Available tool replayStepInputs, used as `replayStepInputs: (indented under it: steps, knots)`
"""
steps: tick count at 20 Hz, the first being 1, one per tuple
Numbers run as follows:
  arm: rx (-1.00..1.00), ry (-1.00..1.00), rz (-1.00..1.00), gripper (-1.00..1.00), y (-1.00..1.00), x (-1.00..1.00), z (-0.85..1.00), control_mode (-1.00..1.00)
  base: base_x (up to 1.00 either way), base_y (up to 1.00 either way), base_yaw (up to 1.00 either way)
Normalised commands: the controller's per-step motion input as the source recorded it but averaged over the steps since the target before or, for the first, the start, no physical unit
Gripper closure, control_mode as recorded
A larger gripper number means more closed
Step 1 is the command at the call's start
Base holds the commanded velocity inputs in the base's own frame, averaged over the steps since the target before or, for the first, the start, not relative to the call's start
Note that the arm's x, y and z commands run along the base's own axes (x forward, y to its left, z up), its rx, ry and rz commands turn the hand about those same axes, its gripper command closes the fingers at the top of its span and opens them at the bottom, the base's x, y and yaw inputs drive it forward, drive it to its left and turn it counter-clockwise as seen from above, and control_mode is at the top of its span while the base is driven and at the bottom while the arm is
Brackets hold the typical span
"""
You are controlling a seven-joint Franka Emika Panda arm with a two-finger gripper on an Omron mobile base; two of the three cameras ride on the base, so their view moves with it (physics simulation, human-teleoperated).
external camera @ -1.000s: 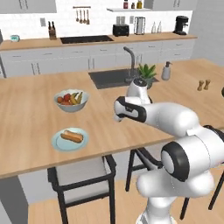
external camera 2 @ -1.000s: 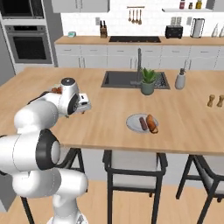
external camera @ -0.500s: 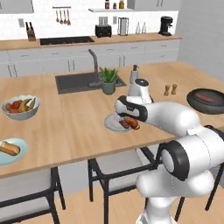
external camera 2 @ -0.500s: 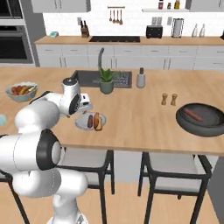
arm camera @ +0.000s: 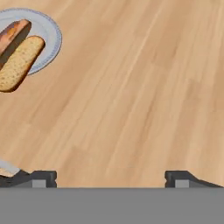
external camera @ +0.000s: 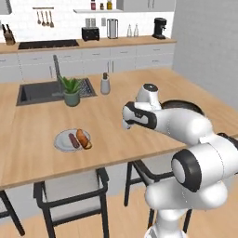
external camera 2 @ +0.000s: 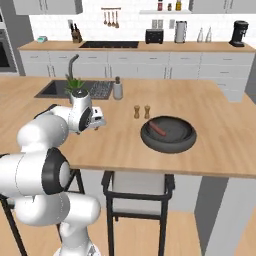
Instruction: Place one bun and one sausage from the bowl on each plate.
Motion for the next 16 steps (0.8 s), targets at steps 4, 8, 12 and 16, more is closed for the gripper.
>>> replayStepInputs:
  steps: [4, 8, 12, 16]
  knots:
    - [0.00, 0.00, 0.00, -1.00, 0.00, 0.00, 0.00, 1.00, 0.31, -0.99, 0.00]
    - [0.00, 0.00, 0.00, -1.00, 0.00, 0.00, 0.00, 1.00, 0.31, -0.93, 0.00]
    - [0.03, 0.04, 0.00, -1.00, -0.32, 0.41, 0.00, -1.00, 0.09, -0.17, 0.00]
    - [0.01, 0.04, 0.04, -1.00, -0.20, 0.71, 0.06, -1.00, 0.00, 0.00, 0.00]
